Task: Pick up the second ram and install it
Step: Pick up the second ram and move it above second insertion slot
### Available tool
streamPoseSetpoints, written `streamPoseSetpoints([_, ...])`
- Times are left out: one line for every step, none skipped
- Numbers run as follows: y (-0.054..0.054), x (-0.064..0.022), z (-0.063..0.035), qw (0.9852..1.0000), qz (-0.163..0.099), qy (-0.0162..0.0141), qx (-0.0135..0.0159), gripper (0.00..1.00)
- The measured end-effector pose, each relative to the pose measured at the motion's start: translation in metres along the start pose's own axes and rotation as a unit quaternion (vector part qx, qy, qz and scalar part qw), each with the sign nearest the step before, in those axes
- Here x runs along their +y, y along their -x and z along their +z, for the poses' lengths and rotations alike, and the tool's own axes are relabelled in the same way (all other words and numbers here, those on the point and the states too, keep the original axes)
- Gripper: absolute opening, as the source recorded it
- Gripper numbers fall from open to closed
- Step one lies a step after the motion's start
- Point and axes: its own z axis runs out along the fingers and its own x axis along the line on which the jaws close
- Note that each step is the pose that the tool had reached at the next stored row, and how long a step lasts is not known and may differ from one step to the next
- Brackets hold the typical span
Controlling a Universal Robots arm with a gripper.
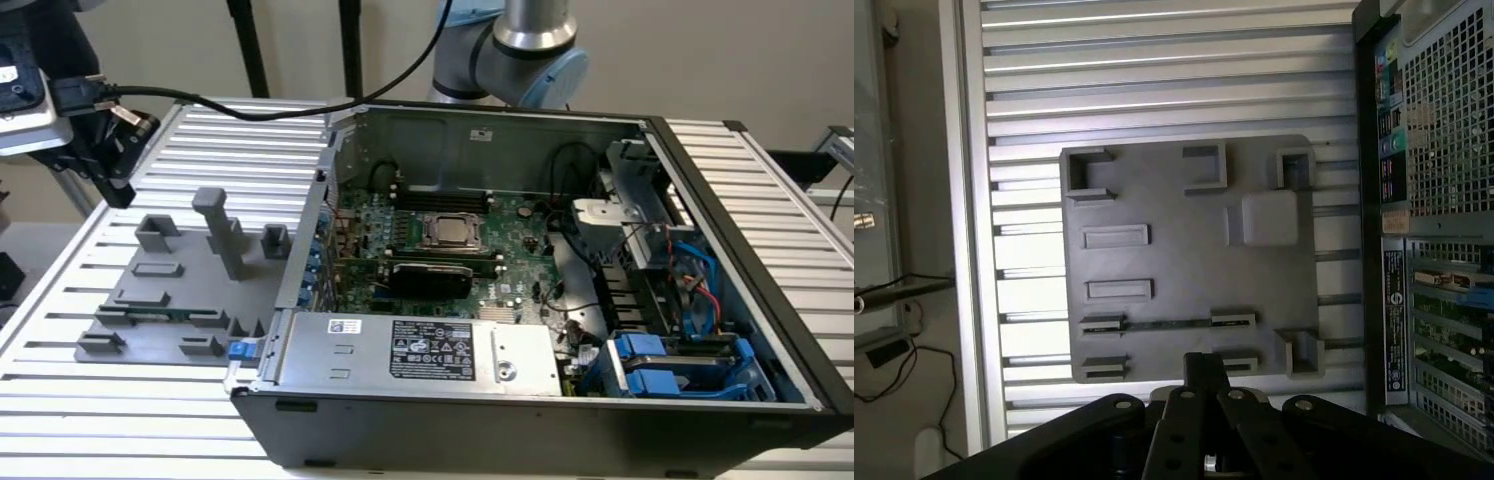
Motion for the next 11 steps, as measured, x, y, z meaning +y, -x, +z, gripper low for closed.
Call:
streamPoseSetpoints([0.0,0.0,0.0,1.0,0.0,0.0,0.0,0.11])
streamPoseSetpoints([0.0,0.0,0.0,1.0,0.0,0.0,0.0,0.11])
streamPoseSetpoints([0.0,0.0,0.0,1.0,0.0,0.0,0.0,0.11])
streamPoseSetpoints([0.0,0.0,0.0,1.0,0.0,0.0,0.0,0.11])
streamPoseSetpoints([0.0,0.0,0.0,1.0,0.0,0.0,0.0,0.11])
streamPoseSetpoints([0.0,0.0,0.0,1.0,0.0,0.0,0.0,0.11])
streamPoseSetpoints([0.0,0.0,0.0,1.0,0.0,0.0,0.0,0.11])
streamPoseSetpoints([0.0,0.0,0.0,1.0,-0.001,-0.0001,0.0,0.11])
streamPoseSetpoints([0.0,0.0,0.0,1.0,-0.005,-0.0001,0.0003,0.11])
streamPoseSetpoints([-0.0001,0.0,0.0001,0.9999,-0.014,0.0,0.0006,0.11])
streamPoseSetpoints([-0.0001,0.0,0.0003,0.9997,-0.023,0.0,0.001,0.11])
